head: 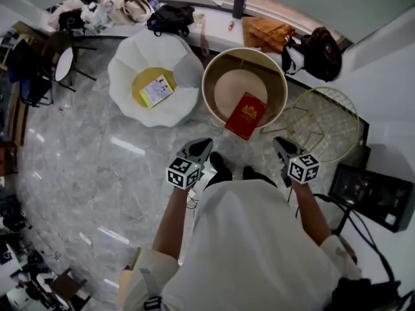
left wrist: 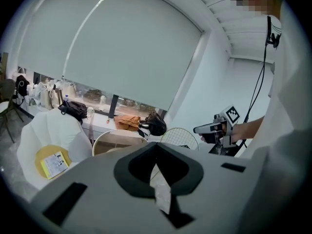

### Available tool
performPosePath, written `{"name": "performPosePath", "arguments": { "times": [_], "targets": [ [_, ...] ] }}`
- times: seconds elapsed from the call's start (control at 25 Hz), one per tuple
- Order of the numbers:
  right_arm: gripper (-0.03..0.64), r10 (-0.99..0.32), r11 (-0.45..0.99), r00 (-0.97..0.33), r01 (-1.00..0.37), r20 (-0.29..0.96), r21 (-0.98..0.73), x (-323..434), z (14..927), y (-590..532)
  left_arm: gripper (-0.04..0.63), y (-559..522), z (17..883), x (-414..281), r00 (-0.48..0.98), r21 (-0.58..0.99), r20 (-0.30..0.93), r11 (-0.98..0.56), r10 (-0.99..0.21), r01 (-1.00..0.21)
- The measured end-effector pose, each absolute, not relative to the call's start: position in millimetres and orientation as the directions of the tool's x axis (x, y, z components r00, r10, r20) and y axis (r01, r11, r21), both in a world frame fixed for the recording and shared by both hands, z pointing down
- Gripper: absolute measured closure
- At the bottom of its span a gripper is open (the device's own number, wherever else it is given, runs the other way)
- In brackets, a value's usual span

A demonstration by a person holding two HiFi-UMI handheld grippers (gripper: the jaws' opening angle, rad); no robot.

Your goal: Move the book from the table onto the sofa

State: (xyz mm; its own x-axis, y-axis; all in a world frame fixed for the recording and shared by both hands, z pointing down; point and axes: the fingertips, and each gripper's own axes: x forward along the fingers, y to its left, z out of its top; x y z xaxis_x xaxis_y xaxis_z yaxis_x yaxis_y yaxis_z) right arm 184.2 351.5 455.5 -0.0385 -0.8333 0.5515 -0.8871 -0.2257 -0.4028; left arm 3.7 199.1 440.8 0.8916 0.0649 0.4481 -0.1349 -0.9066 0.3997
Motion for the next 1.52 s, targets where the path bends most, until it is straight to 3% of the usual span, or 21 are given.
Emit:
{"name": "performPosePath", "arguments": {
  "times": [0.72,1.52],
  "targets": [
    [0.568,-0.8,-0.327,-0.04,-0.807,0.598,-0.492,167,510,320,0.594,171,496,32,0.852,0.475,0.472,-0.88,0.226,-0.03],
    [0.565,-0.736,-0.408,-0.144,-0.684,0.661,-0.604,216,669,308,0.592,156,628,106,0.803,0.536,0.532,-0.841,0.269,-0.073]
  ]
}}
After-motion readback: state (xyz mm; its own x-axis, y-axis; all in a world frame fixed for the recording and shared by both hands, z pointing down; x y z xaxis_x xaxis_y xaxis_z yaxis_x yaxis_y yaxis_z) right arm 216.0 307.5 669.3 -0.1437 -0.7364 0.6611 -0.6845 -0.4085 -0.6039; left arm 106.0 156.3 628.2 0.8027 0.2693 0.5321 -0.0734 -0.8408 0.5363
